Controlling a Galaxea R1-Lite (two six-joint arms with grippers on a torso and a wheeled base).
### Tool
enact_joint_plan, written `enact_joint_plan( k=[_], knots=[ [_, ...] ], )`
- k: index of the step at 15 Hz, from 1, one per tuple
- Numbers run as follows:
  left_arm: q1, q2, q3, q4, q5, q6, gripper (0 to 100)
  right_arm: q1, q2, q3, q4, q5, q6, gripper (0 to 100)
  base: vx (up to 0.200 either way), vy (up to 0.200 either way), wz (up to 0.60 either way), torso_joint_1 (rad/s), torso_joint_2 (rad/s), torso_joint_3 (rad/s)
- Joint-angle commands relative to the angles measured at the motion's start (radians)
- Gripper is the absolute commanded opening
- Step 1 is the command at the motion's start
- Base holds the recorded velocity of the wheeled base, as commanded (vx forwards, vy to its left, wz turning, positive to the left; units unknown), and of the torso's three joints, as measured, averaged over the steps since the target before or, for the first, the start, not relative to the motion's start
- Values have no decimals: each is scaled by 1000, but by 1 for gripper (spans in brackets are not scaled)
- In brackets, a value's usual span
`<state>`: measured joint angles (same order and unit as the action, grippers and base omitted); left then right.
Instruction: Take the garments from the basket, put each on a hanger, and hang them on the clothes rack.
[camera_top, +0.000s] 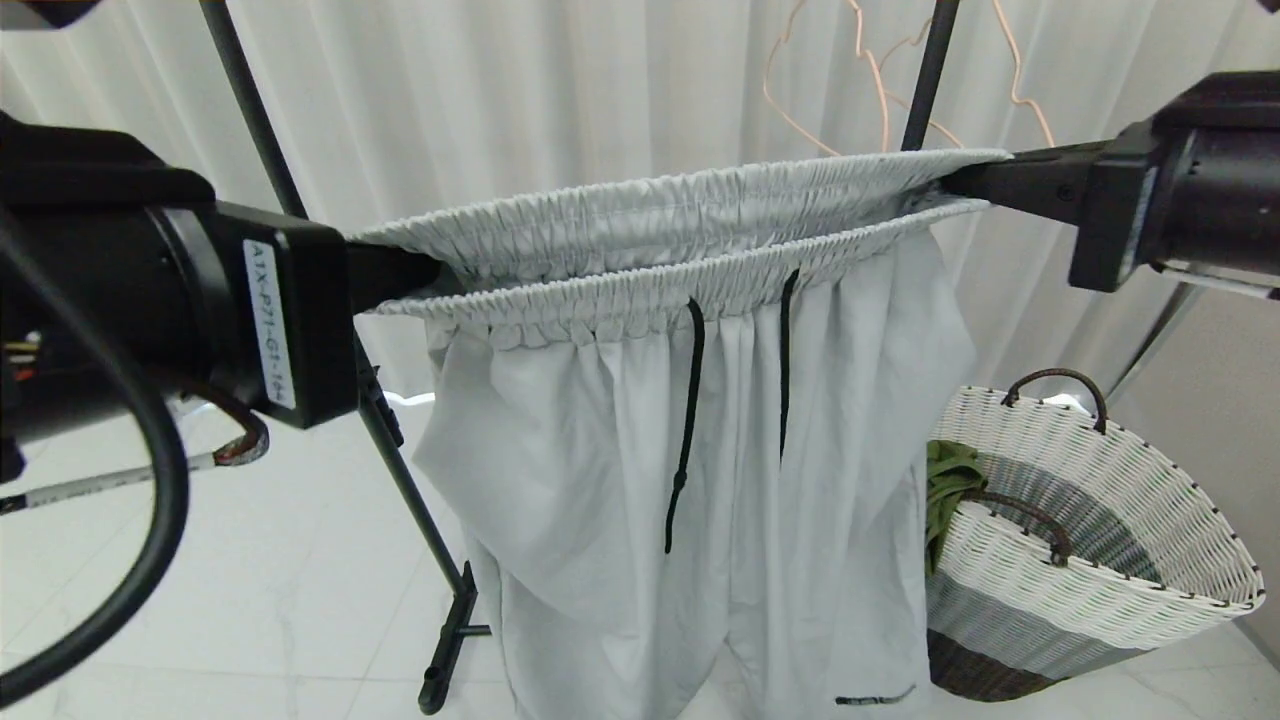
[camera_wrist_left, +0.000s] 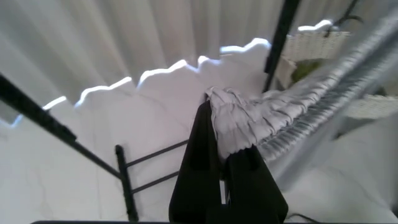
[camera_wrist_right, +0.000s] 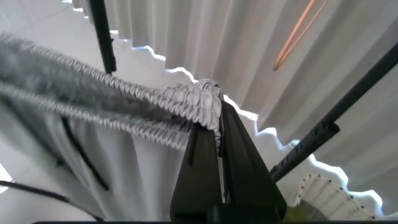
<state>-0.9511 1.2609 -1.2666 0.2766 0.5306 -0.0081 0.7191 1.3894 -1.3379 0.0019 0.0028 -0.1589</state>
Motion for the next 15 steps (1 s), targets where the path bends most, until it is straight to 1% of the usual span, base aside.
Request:
enact_joint_plan(
  k=[1,3,6,8,9,10,11,12,14,15],
  knots=[
    [-107,-60,53,0,-1,-3,0,0,74,0,-26,2,-1,0,0,0,0,0,0,0],
    [-137,-75,82,0,-1,-6,0,-1,76,2,-28,-3,6,0,0,0,0,0,0,0],
    [-120,-70,79,0,-3,-1,0,-35,51,3,-8,-9,15,0,0,0,0,0,0,0],
    [-71,-54,85,0,-1,0,0,-64,17,-1,52,-9,15,0,0,0,0,0,0,0],
    [-14,-26,78,-10,-1,0,0,-75,-15,-1,98,-7,15,0,0,0,0,0,0,0],
    [21,-3,55,-17,-1,0,0,-79,-43,-4,127,-7,15,0,0,0,0,0,0,0],
    [32,8,38,-20,-1,0,0,-79,-56,-6,141,-7,15,0,0,0,0,0,0,0],
    [54,51,-30,-23,-1,-3,0,-79,-104,-14,201,-6,15,0,0,0,0,0,0,0],
    [60,97,-96,-25,-4,-3,0,-75,-164,-7,273,0,15,0,0,0,0,0,0,0],
    [58,101,-83,-25,-9,-6,0,-73,-179,-1,290,0,15,0,0,0,0,0,0,0]
  ],
)
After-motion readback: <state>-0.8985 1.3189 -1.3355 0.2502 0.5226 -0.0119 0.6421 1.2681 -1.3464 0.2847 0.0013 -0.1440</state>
